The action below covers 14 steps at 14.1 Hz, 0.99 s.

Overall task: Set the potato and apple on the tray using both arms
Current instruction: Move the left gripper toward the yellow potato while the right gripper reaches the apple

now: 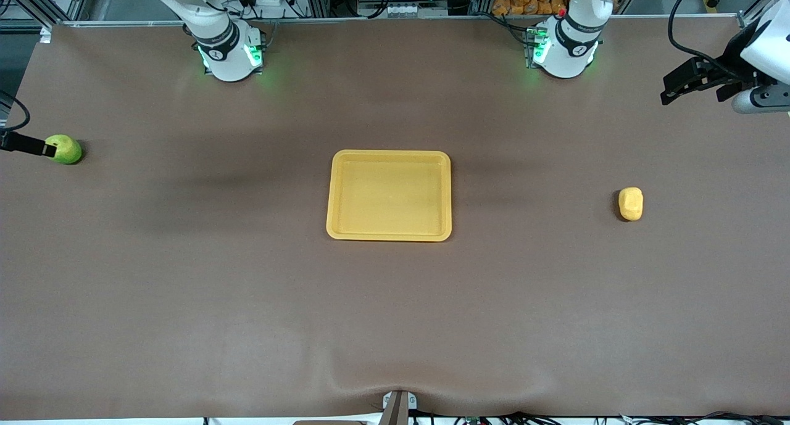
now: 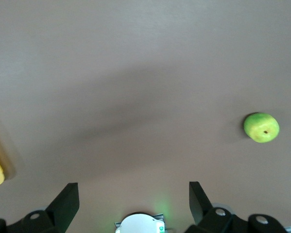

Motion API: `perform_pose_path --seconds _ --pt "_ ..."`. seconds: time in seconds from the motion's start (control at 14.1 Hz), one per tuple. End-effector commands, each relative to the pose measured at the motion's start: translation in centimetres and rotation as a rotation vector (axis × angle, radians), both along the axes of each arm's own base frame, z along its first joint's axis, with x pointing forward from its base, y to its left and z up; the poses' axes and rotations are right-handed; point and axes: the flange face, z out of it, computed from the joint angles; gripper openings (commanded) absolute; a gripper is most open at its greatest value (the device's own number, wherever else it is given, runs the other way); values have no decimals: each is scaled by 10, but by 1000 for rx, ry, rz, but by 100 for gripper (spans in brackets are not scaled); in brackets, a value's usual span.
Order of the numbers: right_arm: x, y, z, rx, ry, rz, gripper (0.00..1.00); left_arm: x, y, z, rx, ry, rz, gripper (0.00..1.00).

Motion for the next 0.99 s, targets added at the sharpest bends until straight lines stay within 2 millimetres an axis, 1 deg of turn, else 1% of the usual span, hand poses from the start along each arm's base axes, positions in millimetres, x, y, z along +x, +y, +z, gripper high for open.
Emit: perform_pose_path --seconds 0.0,0.14,0.28,0.42,0.71,0.92 --pt "0 -47 -23 -2 21 -30 100 2 0 -3 6 5 11 100" --pt "-3 -64 -38 8 39 -49 100 3 1 -6 7 6 13 100" --pt "-2 -75 -48 10 50 -65 100 6 0 -12 6 -12 10 100" --pt "-7 -99 -64 22 63 -104 100 9 1 -15 17 -21 8 100" --pt "-16 -125 -86 36 106 -142 100 12 3 -35 24 -20 9 100" --pt "-22 -147 -103 72 110 -80 100 16 4 -43 24 -15 10 100"
